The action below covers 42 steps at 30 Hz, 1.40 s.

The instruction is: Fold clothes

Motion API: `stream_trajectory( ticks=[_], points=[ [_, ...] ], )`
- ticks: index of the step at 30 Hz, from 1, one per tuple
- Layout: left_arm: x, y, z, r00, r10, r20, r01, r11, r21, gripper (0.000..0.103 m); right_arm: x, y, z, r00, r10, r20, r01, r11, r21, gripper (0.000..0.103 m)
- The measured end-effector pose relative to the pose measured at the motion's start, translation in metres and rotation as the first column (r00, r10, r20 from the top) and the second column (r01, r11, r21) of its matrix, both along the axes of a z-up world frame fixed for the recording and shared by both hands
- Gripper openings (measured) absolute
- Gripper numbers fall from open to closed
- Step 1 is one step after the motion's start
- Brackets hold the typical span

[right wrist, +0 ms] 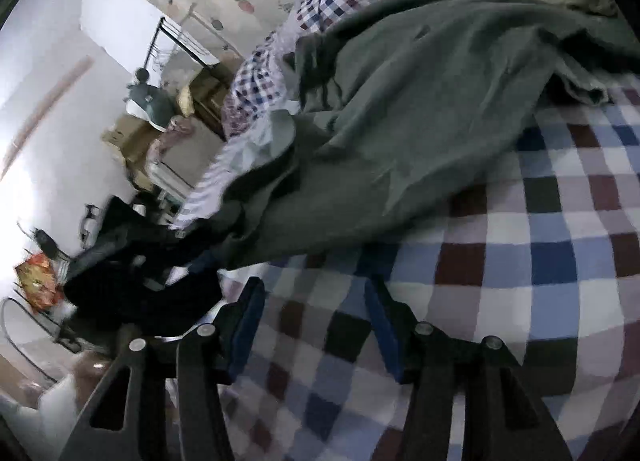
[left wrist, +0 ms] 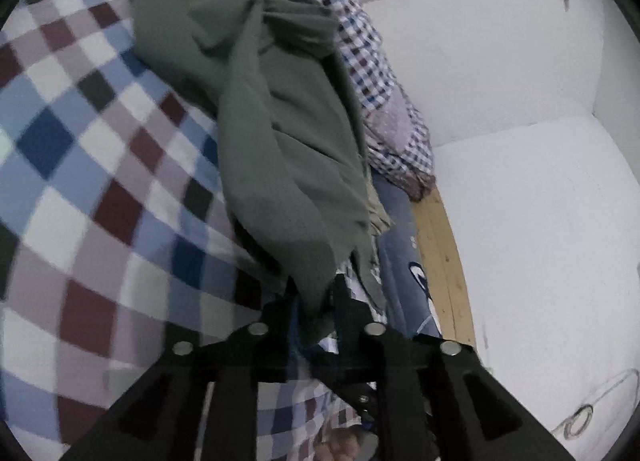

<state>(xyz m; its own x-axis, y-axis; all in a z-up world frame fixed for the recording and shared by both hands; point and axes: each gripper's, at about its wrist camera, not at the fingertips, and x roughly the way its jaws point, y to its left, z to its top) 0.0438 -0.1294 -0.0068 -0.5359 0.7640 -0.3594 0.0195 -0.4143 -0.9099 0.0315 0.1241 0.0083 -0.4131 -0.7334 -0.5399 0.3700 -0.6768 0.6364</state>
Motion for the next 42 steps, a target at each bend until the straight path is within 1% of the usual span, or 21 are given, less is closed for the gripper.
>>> stream_trajectory(
  ticks=[2,3,4,6,8,10,14,18,19,20,22,24,27,29,30,32,33,34,36,40,42],
  points=[
    [0.002,-0.002,-0.004,1.0,0.022,0.022,-0.022,0.999,-0.023,0.038,0.003,-0.008,0.007,0.998,0.012,-0.057,-0.009,0.998,0.058,0.056],
    [0.004,-0.004,-0.004,0.999,0.032,0.035,-0.031,0.999,-0.037,0.048,0.007,-0.015,0.01,0.995,0.027,-0.101,-0.017,0.995,0.102,0.056],
    [0.005,-0.004,-0.005,0.998,0.041,0.042,-0.039,0.998,-0.05,0.052,0.011,-0.021,0.012,0.992,0.041,-0.123,-0.026,0.992,0.123,0.056],
    [0.005,-0.011,-0.003,0.998,0.043,0.037,-0.04,0.997,-0.07,0.053,0.017,-0.031,0.013,0.987,0.073,-0.145,-0.052,0.988,0.148,0.056],
    [0.004,-0.015,-0.002,0.999,0.042,0.035,-0.038,0.995,-0.094,0.058,0.023,-0.038,0.013,0.985,0.088,-0.151,-0.063,0.985,0.16,0.056],
    [0.006,-0.02,-0.003,0.999,0.042,0.034,-0.038,0.994,-0.106,0.06,0.025,-0.042,0.014,0.98,0.097,-0.173,-0.065,0.981,0.182,0.056],
    [-0.001,-0.014,-0.008,0.997,0.017,0.069,-0.006,0.987,-0.161,0.061,0.025,-0.054,0.013,0.965,0.134,-0.226,-0.073,0.963,0.261,0.056],
    [-0.005,-0.013,-0.01,0.996,-0.004,0.091,0.021,0.982,-0.189,0.061,0.008,-0.08,0.002,0.963,0.192,-0.187,-0.129,0.943,0.306,0.057],
    [-0.006,-0.012,-0.01,0.996,-0.007,0.091,0.024,0.98,-0.195,0.061,0.008,-0.083,0.001,0.959,0.209,-0.191,-0.144,0.941,0.306,0.057],
    [-0.008,-0.012,-0.01,0.996,-0.009,0.092,0.028,0.979,-0.201,0.061,0.009,-0.087,0.001,0.952,0.236,-0.197,-0.171,0.938,0.301,0.057],
    [-0.01,-0.011,-0.011,0.995,-0.014,0.095,0.034,0.977,-0.212,0.061,0.016,-0.095,0.003,0.924,0.317,-0.213,-0.249,0.923,0.292,0.057],
    [-0.011,-0.011,-0.012,0.995,-0.017,0.103,0.04,0.975,-0.221,0.061,0.024,-0.104,0.002,0.895,0.38,-0.232,-0.296,0.897,0.327,0.058],
    [-0.013,-0.01,-0.014,0.994,-0.023,0.108,0.048,0.969,-0.24,0.061,0.03,-0.111,-0.002,0.865,0.448,-0.228,-0.357,0.867,0.348,0.058],
    [-0.014,-0.01,-0.015,0.993,-0.026,0.112,0.054,0.966,-0.254,0.058,0.031,-0.113,-0.005,0.851,0.476,-0.221,-0.387,0.853,0.35,0.058],
    [-0.014,-0.009,-0.016,0.993,-0.028,0.114,0.057,0.964,-0.26,0.052,0.031,-0.113,-0.006,0.849,0.481,-0.217,-0.393,0.852,0.346,0.058],
    [-0.015,-0.01,-0.018,0.992,-0.026,0.123,0.059,0.96,-0.273,0.035,0.026,-0.108,-0.008,0.862,0.464,-0.205,-0.388,0.864,0.322,0.057],
    [-0.016,-0.012,-0.022,0.99,-0.02,0.138,0.058,0.96,-0.275,0.015,0.022,-0.103,-0.009,0.877,0.441,-0.193,-0.375,0.878,0.298,0.058],
    [-0.015,-0.015,-0.026,0.988,-0.014,0.151,0.054,0.964,-0.26,0.004,0.018,-0.098,-0.011,0.891,0.418,-0.179,-0.363,0.891,0.274,0.058],
    [-0.014,-0.019,-0.033,0.984,-0.003,0.177,0.043,0.974,-0.223,0.003,0.01,-0.086,-0.014,0.917,0.37,-0.147,-0.335,0.917,0.217,0.057],
    [-0.009,-0.02,-0.029,0.988,-0.017,0.154,0.04,0.989,-0.142,0.003,0.001,-0.064,-0.021,0.958,0.274,-0.083,-0.264,0.958,0.111,0.057],
    [-0.004,-0.02,-0.028,0.99,-0.028,0.138,0.037,0.997,-0.064,0.002,-0.003,-0.055,-0.025,0.973,0.224,-0.05,-0.221,0.974,0.053,0.057]
  ],
)
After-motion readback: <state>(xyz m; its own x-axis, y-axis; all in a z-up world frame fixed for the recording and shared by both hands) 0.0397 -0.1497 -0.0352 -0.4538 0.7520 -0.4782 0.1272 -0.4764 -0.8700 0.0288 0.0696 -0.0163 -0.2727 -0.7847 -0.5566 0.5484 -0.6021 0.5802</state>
